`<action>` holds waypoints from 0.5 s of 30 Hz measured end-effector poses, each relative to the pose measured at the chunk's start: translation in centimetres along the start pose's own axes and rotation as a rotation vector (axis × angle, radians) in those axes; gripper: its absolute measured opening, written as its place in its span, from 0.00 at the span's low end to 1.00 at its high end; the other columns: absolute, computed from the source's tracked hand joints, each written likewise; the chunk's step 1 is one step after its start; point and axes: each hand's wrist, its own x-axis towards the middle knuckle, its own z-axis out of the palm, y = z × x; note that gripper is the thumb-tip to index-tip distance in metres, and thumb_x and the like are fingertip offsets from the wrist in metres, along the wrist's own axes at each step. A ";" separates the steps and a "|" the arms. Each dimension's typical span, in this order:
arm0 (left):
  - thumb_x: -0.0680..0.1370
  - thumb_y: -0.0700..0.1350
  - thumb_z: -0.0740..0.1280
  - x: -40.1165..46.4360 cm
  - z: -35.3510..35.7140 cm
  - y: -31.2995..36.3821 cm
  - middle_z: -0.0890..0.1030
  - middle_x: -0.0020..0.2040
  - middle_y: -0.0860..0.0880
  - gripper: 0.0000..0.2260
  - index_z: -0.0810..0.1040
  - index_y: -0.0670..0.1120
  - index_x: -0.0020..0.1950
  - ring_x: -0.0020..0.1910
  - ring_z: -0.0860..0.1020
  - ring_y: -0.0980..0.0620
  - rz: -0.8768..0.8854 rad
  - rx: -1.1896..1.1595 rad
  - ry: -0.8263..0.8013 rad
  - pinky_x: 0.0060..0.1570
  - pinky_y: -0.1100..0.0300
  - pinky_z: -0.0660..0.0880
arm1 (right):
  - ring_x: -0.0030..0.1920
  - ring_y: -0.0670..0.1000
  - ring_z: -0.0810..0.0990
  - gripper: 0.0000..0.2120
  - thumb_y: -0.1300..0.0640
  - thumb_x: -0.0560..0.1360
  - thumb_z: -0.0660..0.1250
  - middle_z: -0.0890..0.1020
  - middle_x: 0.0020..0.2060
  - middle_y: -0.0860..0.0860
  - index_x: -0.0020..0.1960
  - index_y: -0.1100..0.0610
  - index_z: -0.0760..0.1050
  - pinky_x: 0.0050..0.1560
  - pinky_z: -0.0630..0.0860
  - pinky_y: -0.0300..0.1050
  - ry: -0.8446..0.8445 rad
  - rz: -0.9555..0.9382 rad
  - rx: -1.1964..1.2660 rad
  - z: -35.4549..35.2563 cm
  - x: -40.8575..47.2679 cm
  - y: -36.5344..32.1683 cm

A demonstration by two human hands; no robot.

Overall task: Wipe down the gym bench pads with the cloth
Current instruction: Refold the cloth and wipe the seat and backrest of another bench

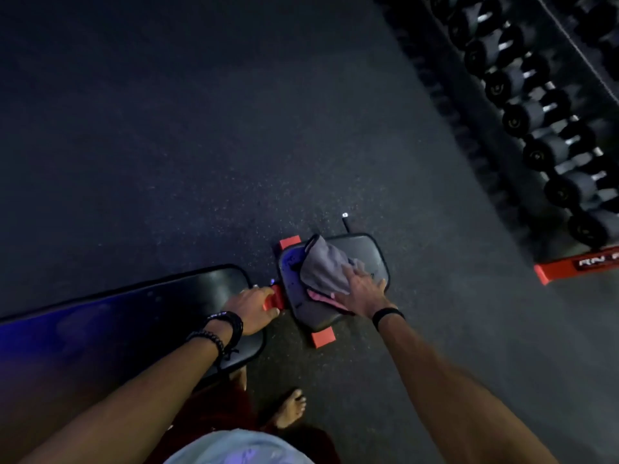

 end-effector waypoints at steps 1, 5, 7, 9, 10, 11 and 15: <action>0.79 0.56 0.62 0.1 0.1 0.6 0.77 0.65 0.46 0.20 0.71 0.50 0.68 0.64 0.75 0.45 -0.014 -0.004 -0.006 0.58 0.53 0.72 | 0.77 0.58 0.57 0.36 0.44 0.78 0.65 0.56 0.78 0.54 0.79 0.49 0.51 0.72 0.51 0.72 -0.007 -0.017 0.001 -0.3 0.1 0.4; 0.80 0.54 0.61 0.7 0.9 2.9 0.77 0.64 0.45 0.17 0.73 0.48 0.65 0.63 0.75 0.44 -0.094 -0.076 -0.022 0.59 0.53 0.73 | 0.69 0.61 0.70 0.28 0.45 0.78 0.64 0.70 0.71 0.57 0.75 0.50 0.61 0.69 0.63 0.64 -0.080 -0.076 -0.057 -1.1 0.9 2.8; 0.80 0.53 0.61 1.4 1.6 4.0 0.79 0.61 0.45 0.14 0.74 0.49 0.61 0.61 0.76 0.43 -0.142 -0.148 0.008 0.58 0.52 0.74 | 0.69 0.60 0.70 0.25 0.46 0.79 0.63 0.71 0.69 0.56 0.72 0.52 0.64 0.69 0.64 0.63 -0.102 -0.124 -0.075 -1.7 1.9 4.1; 0.80 0.52 0.61 2.3 2.4 5.4 0.79 0.60 0.45 0.12 0.75 0.49 0.59 0.61 0.77 0.43 -0.186 -0.232 0.053 0.57 0.52 0.74 | 0.69 0.59 0.70 0.23 0.46 0.79 0.62 0.72 0.69 0.56 0.72 0.52 0.64 0.69 0.63 0.61 -0.110 -0.198 -0.119 -2.4 3.3 5.5; 0.80 0.52 0.60 2.6 2.8 6.3 0.79 0.60 0.44 0.12 0.76 0.48 0.59 0.62 0.76 0.42 -0.221 -0.266 0.083 0.57 0.53 0.73 | 0.69 0.59 0.70 0.24 0.45 0.80 0.62 0.72 0.69 0.56 0.73 0.51 0.63 0.69 0.63 0.60 -0.111 -0.244 -0.154 -2.6 4.0 6.3; 0.80 0.51 0.60 3.1 3.2 7.3 0.79 0.61 0.43 0.12 0.77 0.47 0.59 0.63 0.75 0.41 -0.261 -0.287 0.129 0.57 0.53 0.73 | 0.68 0.60 0.70 0.25 0.45 0.80 0.61 0.72 0.69 0.57 0.74 0.52 0.62 0.68 0.63 0.60 -0.111 -0.294 -0.202 -3.0 4.8 7.0; 0.80 0.50 0.63 3.6 6.2 12.0 0.80 0.60 0.41 0.13 0.76 0.46 0.61 0.59 0.78 0.43 -0.453 -0.475 0.330 0.54 0.55 0.73 | 0.68 0.59 0.70 0.25 0.44 0.80 0.59 0.73 0.67 0.57 0.74 0.53 0.63 0.68 0.63 0.59 -0.061 -0.562 -0.445 -4.8 7.0 9.4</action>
